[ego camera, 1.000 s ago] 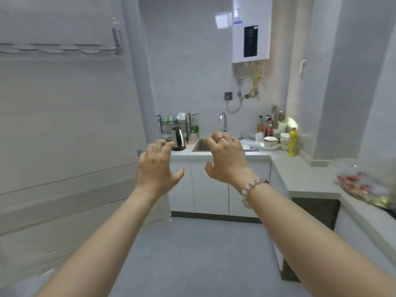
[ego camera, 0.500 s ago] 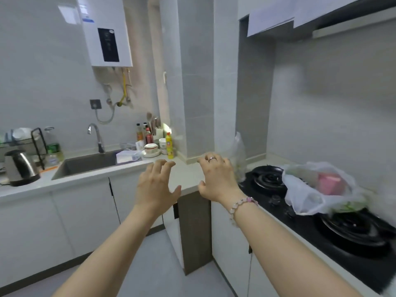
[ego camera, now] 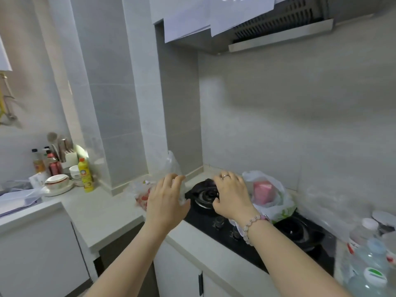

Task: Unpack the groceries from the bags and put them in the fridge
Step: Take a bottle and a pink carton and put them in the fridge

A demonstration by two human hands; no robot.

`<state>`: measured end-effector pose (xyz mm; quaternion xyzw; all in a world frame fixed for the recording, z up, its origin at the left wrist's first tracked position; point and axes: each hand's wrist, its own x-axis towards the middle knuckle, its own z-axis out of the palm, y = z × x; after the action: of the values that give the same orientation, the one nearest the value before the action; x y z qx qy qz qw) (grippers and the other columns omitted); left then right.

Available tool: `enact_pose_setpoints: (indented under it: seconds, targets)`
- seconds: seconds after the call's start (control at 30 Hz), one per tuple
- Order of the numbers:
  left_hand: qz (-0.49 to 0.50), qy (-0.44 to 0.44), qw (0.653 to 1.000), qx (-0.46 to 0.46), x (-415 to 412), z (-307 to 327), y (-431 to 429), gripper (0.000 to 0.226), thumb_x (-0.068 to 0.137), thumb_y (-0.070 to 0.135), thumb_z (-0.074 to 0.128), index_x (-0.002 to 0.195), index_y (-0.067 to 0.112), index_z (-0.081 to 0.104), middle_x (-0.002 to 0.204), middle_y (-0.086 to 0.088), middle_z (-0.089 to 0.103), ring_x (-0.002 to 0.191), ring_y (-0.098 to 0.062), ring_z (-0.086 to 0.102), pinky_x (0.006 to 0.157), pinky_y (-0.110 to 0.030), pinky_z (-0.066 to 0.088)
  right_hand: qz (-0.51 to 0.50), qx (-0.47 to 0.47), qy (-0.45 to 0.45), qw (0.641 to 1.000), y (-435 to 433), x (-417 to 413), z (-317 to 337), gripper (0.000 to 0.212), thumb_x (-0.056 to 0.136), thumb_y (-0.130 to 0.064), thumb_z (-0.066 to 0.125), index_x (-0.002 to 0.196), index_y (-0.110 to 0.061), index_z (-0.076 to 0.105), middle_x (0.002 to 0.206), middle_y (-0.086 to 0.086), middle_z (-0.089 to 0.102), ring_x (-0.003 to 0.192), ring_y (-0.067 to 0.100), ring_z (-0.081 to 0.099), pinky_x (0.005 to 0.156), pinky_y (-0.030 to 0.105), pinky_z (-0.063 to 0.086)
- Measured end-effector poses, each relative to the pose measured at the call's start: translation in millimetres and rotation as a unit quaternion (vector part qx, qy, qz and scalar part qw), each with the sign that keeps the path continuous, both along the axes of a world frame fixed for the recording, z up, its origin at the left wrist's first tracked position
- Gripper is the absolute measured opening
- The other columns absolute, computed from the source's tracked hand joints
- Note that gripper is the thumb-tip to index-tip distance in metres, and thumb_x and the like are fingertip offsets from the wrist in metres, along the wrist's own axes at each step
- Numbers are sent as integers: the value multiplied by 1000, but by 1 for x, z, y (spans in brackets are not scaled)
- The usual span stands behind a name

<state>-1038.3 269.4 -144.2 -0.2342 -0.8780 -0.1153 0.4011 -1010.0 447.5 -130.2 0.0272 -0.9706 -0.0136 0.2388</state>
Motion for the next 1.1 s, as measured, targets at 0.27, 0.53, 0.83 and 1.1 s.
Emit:
enact_pose_setpoints:
  seconds: [0.27,0.53,0.83,1.1]
  targets:
    - [-99,-26,995,-13,-59,-11,83,57,53,28,85,103,12,63,97,-4,63,81,-26,63,61,-33,51,-137,-23,-18,990,82,-13,-21,46,82,-22,51,127,-18,45,131,2,44,121,20,40,99,31,32]
    - [-247,-45,967,-35,-126,-27,165,61,51,28,84,105,16,59,97,0,62,74,-21,63,54,-27,49,-272,-49,-54,960,141,-38,-38,48,82,-24,54,129,-19,43,130,2,44,121,19,39,97,31,32]
    - [-312,-43,947,-63,-235,-46,197,76,37,37,86,102,23,49,90,4,64,66,-14,63,52,-22,47,-354,-48,-81,930,157,-136,-42,49,84,-28,53,130,-17,41,135,4,41,124,21,37,99,32,30]
    - [-304,-154,935,-102,-296,-105,222,61,44,28,86,99,12,65,89,-4,64,71,-25,64,52,-34,52,-419,-48,-142,896,168,-154,-91,52,85,-23,51,134,-15,38,135,6,42,124,23,37,100,35,29]
